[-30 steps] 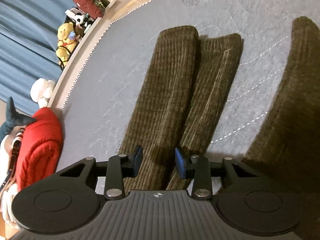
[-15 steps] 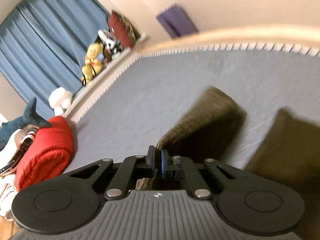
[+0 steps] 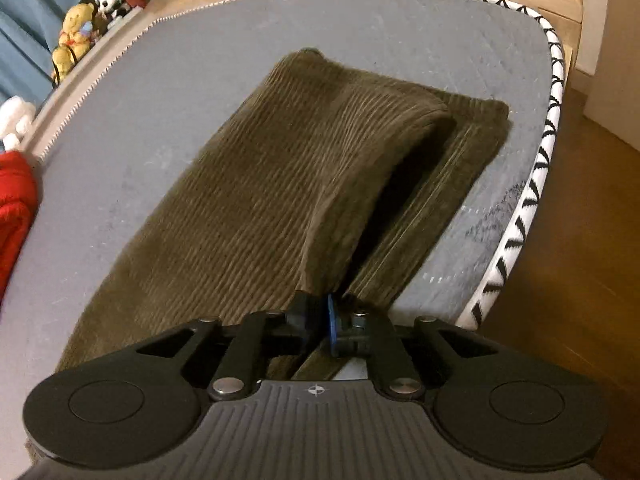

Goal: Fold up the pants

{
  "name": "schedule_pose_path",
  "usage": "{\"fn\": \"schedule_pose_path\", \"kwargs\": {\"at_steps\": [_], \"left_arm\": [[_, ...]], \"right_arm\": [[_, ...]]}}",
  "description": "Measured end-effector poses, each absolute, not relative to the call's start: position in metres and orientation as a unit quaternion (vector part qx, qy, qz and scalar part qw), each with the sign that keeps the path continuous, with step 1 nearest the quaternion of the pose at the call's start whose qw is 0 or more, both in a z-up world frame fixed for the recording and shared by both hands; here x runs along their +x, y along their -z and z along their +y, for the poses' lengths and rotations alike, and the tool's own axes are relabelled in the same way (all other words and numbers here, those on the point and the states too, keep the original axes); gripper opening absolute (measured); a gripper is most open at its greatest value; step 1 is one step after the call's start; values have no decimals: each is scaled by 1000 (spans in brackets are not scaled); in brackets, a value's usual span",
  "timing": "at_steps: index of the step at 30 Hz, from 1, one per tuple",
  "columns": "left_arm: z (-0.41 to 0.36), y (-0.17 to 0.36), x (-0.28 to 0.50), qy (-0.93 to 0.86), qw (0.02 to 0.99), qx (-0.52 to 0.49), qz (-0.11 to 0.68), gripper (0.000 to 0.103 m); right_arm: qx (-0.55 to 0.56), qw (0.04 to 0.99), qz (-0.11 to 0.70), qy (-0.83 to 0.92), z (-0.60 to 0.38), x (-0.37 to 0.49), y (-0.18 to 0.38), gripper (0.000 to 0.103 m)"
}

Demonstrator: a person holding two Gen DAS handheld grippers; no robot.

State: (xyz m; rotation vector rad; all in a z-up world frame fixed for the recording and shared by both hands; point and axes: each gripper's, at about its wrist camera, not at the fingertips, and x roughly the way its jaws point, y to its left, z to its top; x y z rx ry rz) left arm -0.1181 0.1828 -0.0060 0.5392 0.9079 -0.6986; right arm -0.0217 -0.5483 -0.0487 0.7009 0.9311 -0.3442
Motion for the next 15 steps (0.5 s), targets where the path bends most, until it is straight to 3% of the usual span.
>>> {"fn": "schedule_pose_path", "kwargs": {"at_steps": [2,3,9,15], "left_arm": [[187,-15,-117,330,831,217,391,26],[189,-24,-115,330,843,201,374,32],[178,-50,-82,266,902,136,312,38],[169,-49,-17,167,922,32,348,43]], "right_arm": [[350,827,404,171,-567,-25,43,49],[355,832,388,179,-578,-24,39,53],[427,806,347,218,-649,-12,56,53],[442,814,325,191,-672,0,57,54]]}}
